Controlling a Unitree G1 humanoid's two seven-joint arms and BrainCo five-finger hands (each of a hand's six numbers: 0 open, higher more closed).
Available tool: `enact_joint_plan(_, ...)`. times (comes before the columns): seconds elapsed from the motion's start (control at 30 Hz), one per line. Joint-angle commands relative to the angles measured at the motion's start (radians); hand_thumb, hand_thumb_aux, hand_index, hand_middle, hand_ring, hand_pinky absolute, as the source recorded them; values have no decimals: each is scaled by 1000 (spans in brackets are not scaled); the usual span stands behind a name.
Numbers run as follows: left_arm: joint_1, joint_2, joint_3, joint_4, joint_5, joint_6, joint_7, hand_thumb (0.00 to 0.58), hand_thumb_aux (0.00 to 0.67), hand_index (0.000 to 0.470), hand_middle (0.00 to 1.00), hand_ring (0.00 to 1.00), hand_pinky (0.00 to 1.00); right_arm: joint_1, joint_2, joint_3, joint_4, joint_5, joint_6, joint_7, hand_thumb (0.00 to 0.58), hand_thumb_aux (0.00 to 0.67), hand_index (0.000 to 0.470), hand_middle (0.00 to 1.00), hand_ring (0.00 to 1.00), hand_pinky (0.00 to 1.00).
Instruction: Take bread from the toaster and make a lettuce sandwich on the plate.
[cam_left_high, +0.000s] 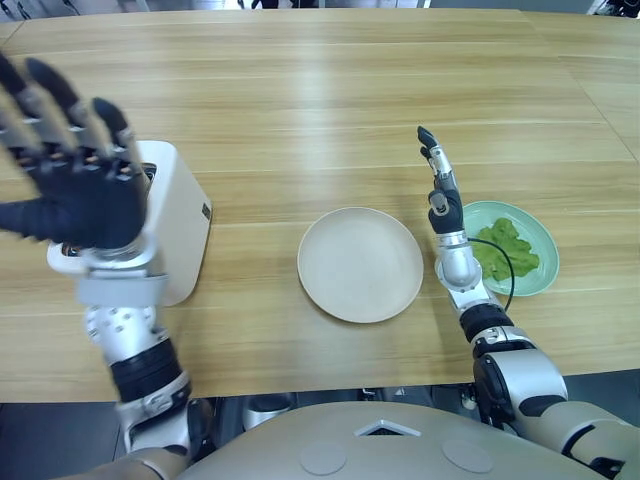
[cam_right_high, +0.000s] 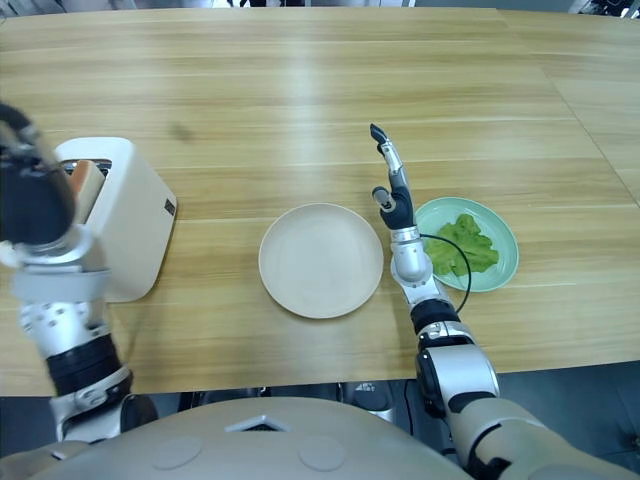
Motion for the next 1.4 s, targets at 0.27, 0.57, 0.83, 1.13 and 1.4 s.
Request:
enact_joint_plan(0.27,-12,308,391,144,-285,25,236,0,0,0,0,0,0,-15,46,17,15,-31,24,-48,0,0,0,0,0,0)
enact_joint_plan(0.57,-151,518,240,559,1017,-683,400,0,0,0,0,0,0,-23,37,15,26,-24,20,-50,0,0,0,0,0,0)
enact_joint_plan(0.83,-219,678,60,1130,1629,-1175,797,0,0,0,0,0,0,-22,30,22,23,-32,29,-50,0,0,0,0,0,0)
enact_joint_plan(1.13,-185,742,-119,1399,1839,-1277,1070,0,0,0,0,0,0,-25,12,20,4,-25,29,-37,0,0,0,0,0,0)
enact_joint_plan(1.4,-158,751,-258,1436,1797,-1355,1005,0,0,0,0,0,0,-3,-10,20,-20,-14,31,-15,0,0,0,0,0,0)
